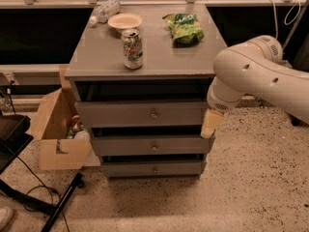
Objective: Open top drawer
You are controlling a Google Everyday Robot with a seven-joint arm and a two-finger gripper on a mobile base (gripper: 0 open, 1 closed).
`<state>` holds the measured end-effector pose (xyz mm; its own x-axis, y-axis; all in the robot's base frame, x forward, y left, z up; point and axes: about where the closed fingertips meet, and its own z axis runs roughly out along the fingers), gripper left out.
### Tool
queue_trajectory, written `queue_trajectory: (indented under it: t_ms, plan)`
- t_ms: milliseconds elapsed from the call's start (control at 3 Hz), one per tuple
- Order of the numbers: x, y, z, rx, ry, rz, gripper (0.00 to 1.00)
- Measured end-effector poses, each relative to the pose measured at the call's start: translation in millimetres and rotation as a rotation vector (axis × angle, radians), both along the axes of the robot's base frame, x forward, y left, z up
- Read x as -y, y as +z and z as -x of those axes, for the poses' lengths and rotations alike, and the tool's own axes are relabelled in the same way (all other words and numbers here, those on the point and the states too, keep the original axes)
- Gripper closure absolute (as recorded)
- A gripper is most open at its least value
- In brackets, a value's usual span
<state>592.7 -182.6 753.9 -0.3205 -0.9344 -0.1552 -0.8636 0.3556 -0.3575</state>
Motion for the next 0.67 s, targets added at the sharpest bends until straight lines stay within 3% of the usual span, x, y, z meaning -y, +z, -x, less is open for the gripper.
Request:
queue_trajectory:
  t_ms: [667]
  plan:
    - [10, -41, -47, -0.048, 0.010, -0.019, 0.00]
